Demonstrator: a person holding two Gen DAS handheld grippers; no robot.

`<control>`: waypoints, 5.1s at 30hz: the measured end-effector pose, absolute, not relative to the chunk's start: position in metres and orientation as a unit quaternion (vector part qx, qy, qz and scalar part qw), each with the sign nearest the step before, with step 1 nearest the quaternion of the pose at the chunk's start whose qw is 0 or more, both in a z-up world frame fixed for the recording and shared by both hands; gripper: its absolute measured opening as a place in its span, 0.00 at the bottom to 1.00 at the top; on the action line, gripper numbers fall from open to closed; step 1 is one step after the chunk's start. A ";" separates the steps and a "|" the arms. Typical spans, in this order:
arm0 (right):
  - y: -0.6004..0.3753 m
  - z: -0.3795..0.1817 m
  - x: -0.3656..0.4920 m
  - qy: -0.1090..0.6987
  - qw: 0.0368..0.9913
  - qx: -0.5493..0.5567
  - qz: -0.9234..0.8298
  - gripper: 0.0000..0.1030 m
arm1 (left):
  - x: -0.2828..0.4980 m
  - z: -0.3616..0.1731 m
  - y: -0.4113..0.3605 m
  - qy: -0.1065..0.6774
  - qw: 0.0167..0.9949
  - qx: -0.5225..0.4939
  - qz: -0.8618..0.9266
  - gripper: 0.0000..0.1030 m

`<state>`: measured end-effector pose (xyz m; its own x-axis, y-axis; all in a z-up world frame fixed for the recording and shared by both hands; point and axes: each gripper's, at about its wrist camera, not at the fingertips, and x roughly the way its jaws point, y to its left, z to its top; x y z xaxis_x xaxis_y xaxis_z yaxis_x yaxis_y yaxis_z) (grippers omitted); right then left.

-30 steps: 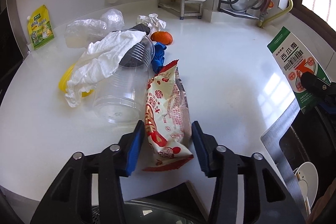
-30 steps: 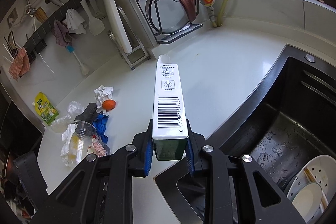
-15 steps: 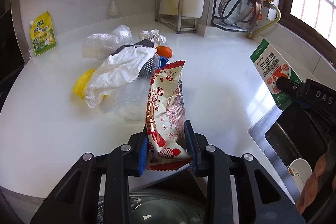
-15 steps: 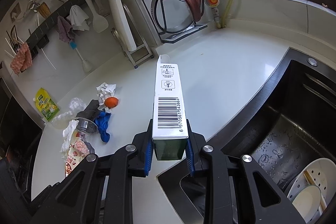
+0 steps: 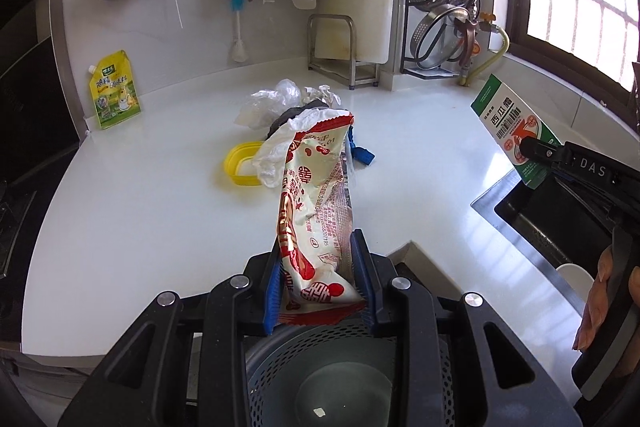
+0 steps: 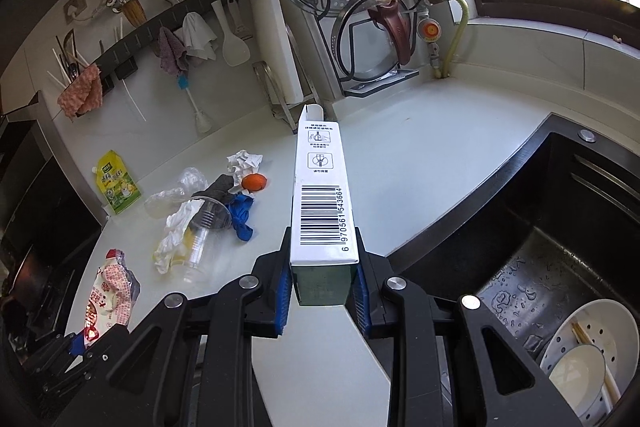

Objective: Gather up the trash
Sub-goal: 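Carry the wrapper and carton over the grey basket with both tools, then open both tools to drop the wrapper and carton into the basket, then move both open tools back toward the items on the counter, then grasp the clear plastic cup around its body with the right tool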

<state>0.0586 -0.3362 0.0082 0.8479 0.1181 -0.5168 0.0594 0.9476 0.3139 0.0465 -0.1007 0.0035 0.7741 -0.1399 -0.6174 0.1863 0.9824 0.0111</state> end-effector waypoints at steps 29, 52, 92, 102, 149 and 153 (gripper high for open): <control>-0.218 -0.049 -0.129 0.358 0.924 0.130 0.040 0.24 | -0.057 -0.050 -0.036 0.370 0.919 0.069 -0.116 0.30; -0.197 -0.084 -0.119 0.436 0.895 0.087 0.019 0.25 | -0.064 -0.083 -0.046 0.437 0.885 0.072 -0.147 0.31; -0.184 -0.037 -0.132 0.353 0.931 0.087 0.029 0.60 | -0.081 0.026 0.013 0.293 0.954 0.047 -0.035 0.90; -0.166 -0.012 -0.110 0.328 0.942 0.059 0.047 0.65 | -0.069 0.050 0.032 0.264 0.964 0.036 -0.018 0.92; -0.172 -0.033 0.160 0.380 0.920 0.069 0.063 0.67 | 0.156 -0.016 0.009 0.345 0.937 0.015 -0.048 0.93; -0.168 -0.039 0.170 0.386 0.918 0.070 0.064 0.67 | 0.158 -0.017 0.009 0.348 0.936 0.017 -0.047 0.93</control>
